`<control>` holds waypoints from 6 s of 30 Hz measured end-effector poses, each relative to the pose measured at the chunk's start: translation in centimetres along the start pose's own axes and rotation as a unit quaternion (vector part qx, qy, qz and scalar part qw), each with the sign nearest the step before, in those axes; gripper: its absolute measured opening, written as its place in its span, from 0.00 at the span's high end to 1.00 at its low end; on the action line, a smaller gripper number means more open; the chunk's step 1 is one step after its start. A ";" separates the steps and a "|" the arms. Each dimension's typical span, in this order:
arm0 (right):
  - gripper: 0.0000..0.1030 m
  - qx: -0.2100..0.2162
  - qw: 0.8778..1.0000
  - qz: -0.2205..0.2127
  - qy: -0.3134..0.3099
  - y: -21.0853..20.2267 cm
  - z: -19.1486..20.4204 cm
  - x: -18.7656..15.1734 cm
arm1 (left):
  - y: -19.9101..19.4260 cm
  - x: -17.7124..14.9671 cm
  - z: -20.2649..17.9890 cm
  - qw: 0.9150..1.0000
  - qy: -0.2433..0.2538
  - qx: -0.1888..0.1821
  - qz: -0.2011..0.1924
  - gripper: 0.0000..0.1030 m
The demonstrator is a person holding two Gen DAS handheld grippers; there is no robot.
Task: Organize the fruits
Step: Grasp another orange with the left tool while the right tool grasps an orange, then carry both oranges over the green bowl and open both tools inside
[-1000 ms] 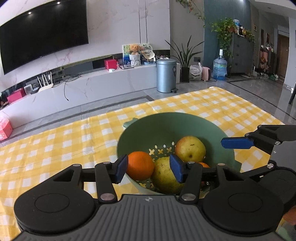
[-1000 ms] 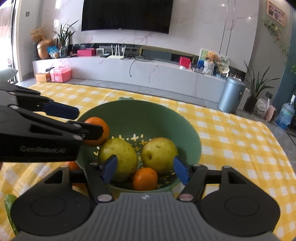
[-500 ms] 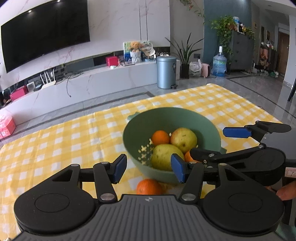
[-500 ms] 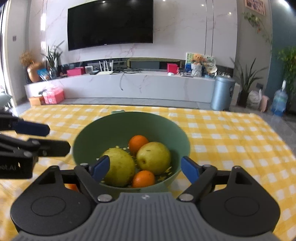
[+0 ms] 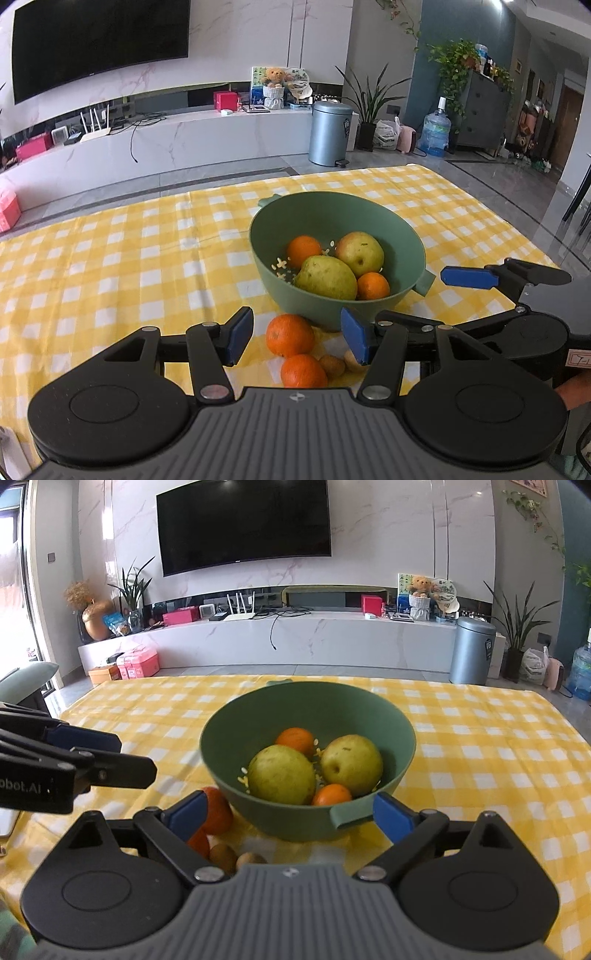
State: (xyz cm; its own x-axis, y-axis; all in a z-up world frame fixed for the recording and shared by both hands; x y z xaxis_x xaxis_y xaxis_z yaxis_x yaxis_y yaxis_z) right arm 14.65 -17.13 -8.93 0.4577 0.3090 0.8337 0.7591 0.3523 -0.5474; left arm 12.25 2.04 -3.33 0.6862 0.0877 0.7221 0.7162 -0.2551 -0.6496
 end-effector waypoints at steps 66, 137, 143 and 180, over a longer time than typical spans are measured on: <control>0.41 0.087 0.995 0.044 0.023 4.5 4.3 -0.9 | 3.5 -2.1 6.8 0.984 -0.161 0.065 0.032 0.61; 0.62 -0.024 0.997 -0.042 -0.059 2.1 -2.4 5.4 | 5.1 5.5 -1.0 0.998 -0.025 0.022 -0.058 0.61; 0.62 -0.019 0.998 -0.021 -0.048 5.1 -4.5 5.4 | 7.7 5.2 -0.6 0.999 -0.007 0.028 -0.033 0.61; 0.59 0.018 0.999 0.036 -0.025 10.5 -3.8 4.0 | 9.9 4.5 0.6 0.998 0.032 0.051 -0.032 0.52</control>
State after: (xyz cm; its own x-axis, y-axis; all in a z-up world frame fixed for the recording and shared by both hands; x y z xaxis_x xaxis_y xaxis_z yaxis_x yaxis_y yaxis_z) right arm 26.21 -15.59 -11.08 0.4862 0.3772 0.7882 0.7074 0.3597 -0.6085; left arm 22.51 0.47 -6.69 0.6308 0.0383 0.7750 0.7704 -0.1507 -0.6195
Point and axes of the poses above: each gripper's, at about its wrist camera, not at the fingertips, and y roughly the way its jaws point, z to its left, x to its top, the point moved 7 cm from there along y, roughly the way its jaws point, and after that the axes turned 13 degrees about -y, right-handed, at the moved point
